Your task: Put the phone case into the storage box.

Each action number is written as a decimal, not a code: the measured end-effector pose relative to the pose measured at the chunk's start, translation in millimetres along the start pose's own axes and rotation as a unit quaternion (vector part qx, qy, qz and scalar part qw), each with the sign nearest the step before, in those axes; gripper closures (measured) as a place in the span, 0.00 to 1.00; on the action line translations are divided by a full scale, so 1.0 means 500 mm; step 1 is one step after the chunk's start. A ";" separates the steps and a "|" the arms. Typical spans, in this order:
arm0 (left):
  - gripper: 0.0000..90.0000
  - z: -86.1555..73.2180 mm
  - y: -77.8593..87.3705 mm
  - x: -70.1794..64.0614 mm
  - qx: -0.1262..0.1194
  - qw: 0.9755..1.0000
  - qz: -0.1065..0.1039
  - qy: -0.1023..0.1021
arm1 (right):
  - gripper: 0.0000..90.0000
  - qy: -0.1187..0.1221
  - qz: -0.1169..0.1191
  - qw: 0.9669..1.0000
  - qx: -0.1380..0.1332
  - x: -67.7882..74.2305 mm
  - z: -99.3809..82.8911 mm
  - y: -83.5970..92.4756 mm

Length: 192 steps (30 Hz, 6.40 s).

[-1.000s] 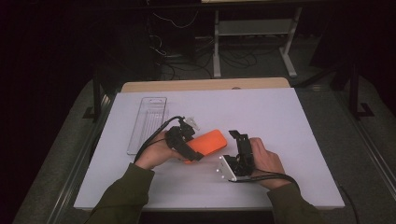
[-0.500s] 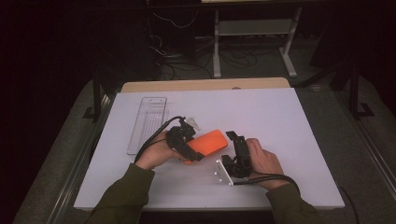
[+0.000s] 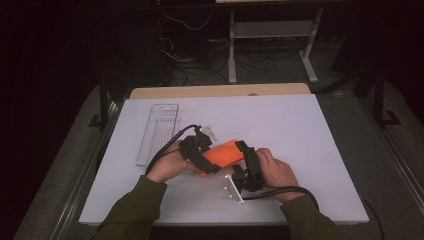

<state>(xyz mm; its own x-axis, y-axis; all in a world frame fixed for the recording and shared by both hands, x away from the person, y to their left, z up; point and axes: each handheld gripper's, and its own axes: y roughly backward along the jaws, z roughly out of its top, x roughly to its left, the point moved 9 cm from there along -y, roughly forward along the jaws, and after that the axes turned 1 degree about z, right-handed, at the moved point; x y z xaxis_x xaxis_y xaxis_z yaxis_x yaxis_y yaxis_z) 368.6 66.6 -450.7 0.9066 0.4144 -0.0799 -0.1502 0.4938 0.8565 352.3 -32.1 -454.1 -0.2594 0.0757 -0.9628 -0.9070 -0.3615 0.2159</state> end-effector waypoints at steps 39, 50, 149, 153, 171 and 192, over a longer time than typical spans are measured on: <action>0.18 -0.003 0.007 0.002 -0.002 1.000 -0.004 0.003 | 0.39 0.056 -0.017 0.998 -0.005 0.024 0.036 -0.008; 0.18 -0.006 0.007 0.005 0.003 1.000 -0.004 -0.002 | 0.50 0.062 -0.020 0.998 -0.010 0.028 0.038 -0.006; 0.00 0.004 0.045 -0.008 -0.077 0.996 -0.036 0.016 | 0.91 0.062 0.009 0.998 0.027 -0.005 -0.037 0.024; 0.00 -0.001 0.046 -0.009 -0.079 0.996 -0.031 0.017 | 0.91 0.057 0.015 0.998 0.037 -0.009 -0.058 0.030; 0.00 -0.028 0.037 0.008 -0.078 0.997 -0.013 0.002 | 0.91 0.021 0.021 0.998 0.056 -0.025 -0.096 0.034; 0.00 -0.033 0.031 0.014 -0.081 0.997 0.002 0.011 | 0.90 -0.062 0.047 0.996 0.053 -0.027 -0.103 0.025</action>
<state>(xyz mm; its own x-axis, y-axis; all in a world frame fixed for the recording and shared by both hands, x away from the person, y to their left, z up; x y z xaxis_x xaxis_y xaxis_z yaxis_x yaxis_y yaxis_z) 365.9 89.6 -446.4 0.8974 0.4320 -0.0898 -0.2163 0.6081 0.7638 361.6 -85.7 -446.9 -0.3777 0.1634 -0.9114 -0.9049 -0.2736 0.3259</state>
